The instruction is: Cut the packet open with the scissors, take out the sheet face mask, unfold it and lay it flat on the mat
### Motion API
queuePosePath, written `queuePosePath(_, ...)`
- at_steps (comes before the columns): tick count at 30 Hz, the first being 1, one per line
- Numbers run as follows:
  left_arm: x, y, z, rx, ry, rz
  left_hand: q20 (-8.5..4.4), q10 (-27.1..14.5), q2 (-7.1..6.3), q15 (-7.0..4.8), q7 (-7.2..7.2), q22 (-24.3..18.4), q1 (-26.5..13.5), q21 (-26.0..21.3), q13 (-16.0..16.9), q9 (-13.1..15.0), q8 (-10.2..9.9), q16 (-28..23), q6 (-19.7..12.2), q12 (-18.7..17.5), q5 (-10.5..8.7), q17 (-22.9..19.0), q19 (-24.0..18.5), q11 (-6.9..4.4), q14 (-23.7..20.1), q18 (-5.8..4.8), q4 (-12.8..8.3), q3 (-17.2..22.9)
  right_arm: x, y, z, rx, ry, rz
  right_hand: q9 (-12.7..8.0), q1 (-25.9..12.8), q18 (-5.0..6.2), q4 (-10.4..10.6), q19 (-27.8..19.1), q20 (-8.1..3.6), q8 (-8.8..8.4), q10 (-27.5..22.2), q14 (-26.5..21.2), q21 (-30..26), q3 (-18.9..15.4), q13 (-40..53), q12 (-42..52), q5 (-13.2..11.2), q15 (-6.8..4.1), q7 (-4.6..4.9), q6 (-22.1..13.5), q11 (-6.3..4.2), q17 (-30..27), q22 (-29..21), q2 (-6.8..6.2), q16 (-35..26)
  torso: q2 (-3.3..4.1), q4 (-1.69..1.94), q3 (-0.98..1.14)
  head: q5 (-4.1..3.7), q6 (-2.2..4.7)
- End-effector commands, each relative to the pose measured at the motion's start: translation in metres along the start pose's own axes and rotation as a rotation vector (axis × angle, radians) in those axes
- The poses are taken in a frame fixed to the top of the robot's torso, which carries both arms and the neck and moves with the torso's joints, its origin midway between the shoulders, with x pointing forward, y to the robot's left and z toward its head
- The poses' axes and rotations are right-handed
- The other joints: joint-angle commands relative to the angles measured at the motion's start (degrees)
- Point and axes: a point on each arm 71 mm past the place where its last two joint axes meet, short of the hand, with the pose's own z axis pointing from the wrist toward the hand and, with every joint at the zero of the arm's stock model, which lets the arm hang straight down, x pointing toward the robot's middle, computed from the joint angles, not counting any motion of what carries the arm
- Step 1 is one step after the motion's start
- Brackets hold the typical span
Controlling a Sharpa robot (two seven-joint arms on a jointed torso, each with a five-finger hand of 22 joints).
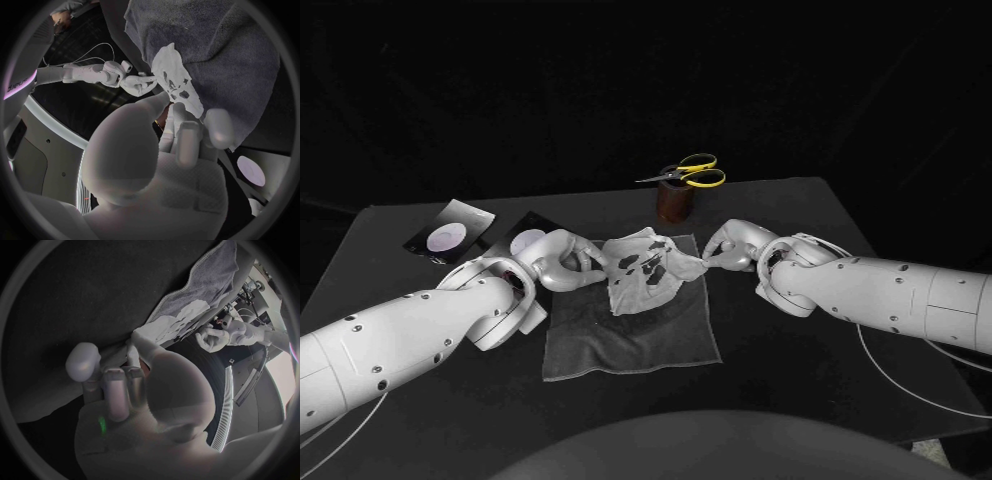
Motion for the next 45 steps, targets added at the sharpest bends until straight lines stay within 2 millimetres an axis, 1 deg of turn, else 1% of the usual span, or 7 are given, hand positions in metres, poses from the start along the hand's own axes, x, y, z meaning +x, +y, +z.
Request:
queuePosePath(1,0.001,-0.001,0.000,0.001,0.010,-0.007,0.18,0.24,-0.22,-0.01,-0.01,0.08,0.23,0.17,0.07,-0.07,0.39,0.14,0.50,0.40,0.16,0.05,0.35,0.02,0.49,0.34,-0.03,0.26,0.012,0.000,-0.003,-0.010,0.052,-0.078,0.55,0.40,0.07,-0.39,0.33,-0.40,0.30,5.95,6.03,0.61,0.32,15.05,0.19,0.27,-0.48,-0.13,1.54,-0.55,15.10,6.80,0.48,0.19,0.00,-0.03,0.01,0.02,0.00)
queuePosePath(13,0.000,0.001,-0.001,-0.007,0.008,-0.006,0.17,0.24,-0.18,-0.01,-0.02,0.09,0.29,0.19,0.08,-0.07,0.40,0.14,0.51,0.41,0.15,0.04,0.37,0.01,0.50,0.33,-0.06,0.31,0.001,-0.009,-0.004,0.005,-0.054,-0.075,1.38,0.21,-0.28,-1.21,1.26,-0.87,1.10,5.95,6.03,2.48,2.54,15.05,0.19,0.27,-0.42,0.13,1.79,-0.37,15.10,7.30,1.48,0.19,0.01,0.00,0.02,0.03,0.00)
queuePosePath(35,-0.003,0.006,-0.001,-0.023,0.004,-0.003,0.16,0.22,-0.14,-0.03,-0.03,0.08,0.35,0.19,0.09,-0.09,0.43,0.15,0.52,0.44,0.15,0.07,0.38,0.00,0.52,0.34,-0.12,0.41,-0.005,-0.014,-0.020,0.039,-0.052,0.009,2.26,-0.99,-0.14,-1.48,0.99,-0.98,1.64,5.95,6.03,1.70,3.72,15.05,0.19,0.26,-0.55,-0.01,1.53,-0.51,15.10,7.09,1.12,0.19,-0.02,-0.04,0.00,-0.03,0.00)
queuePosePath(37,-0.003,0.005,-0.001,-0.023,0.005,-0.003,0.16,0.22,-0.14,-0.03,-0.03,0.08,0.35,0.19,0.09,-0.09,0.43,0.15,0.52,0.44,0.15,0.07,0.38,0.00,0.52,0.34,-0.12,0.41,-0.006,-0.012,-0.021,0.031,-0.070,0.030,2.13,-2.45,-0.13,-1.03,0.87,-0.91,0.25,5.95,6.03,1.44,3.09,15.05,0.19,0.26,-0.22,0.77,-1.24,0.08,15.10,7.01,0.11,0.19,-0.01,0.00,0.01,-0.05,0.00)
queuePosePath(39,-0.002,0.005,-0.001,-0.023,0.006,-0.003,0.16,0.22,-0.14,-0.03,-0.03,0.08,0.35,0.19,0.09,-0.09,0.43,0.15,0.52,0.44,0.15,0.07,0.38,0.00,0.52,0.34,-0.12,0.41,-0.007,-0.011,-0.021,0.022,-0.085,0.043,1.72,-4.95,-0.21,0.04,0.86,-0.63,-1.18,5.95,6.03,1.40,1.39,15.05,0.19,0.30,0.43,1.90,-3.51,0.98,15.10,6.99,-1.64,0.19,0.00,0.02,0.03,-0.07,0.00)
queuePosePath(42,-0.002,0.005,-0.001,-0.023,0.007,-0.003,0.16,0.22,-0.14,-0.03,-0.03,0.08,0.35,0.19,0.09,-0.09,0.43,0.15,0.52,0.44,0.15,0.07,0.38,0.00,0.52,0.34,-0.12,0.41,-0.007,-0.007,-0.022,0.001,-0.109,0.065,1.00,-8.06,-0.39,2.00,0.89,0.42,-3.75,5.95,6.03,1.41,-1.62,15.05,0.19,0.32,1.94,3.81,-7.56,2.62,15.10,6.97,-3.78,0.19,0.03,-0.03,0.03,-0.08,0.00)
queuePosePath(45,-0.002,0.005,-0.001,-0.023,0.007,-0.003,0.16,0.22,-0.14,-0.03,-0.03,0.08,0.35,0.19,0.09,-0.09,0.43,0.15,0.52,0.44,0.15,0.07,0.38,0.00,0.52,0.34,-0.12,0.41,-0.007,-0.003,-0.022,-0.017,-0.118,0.075,0.84,-8.83,-0.33,3.29,0.85,1.15,-4.92,5.95,6.03,1.33,-3.86,15.05,0.19,0.35,2.48,4.44,-9.49,3.29,15.10,6.94,-4.56,0.19,0.03,-0.05,0.01,-0.06,0.00)
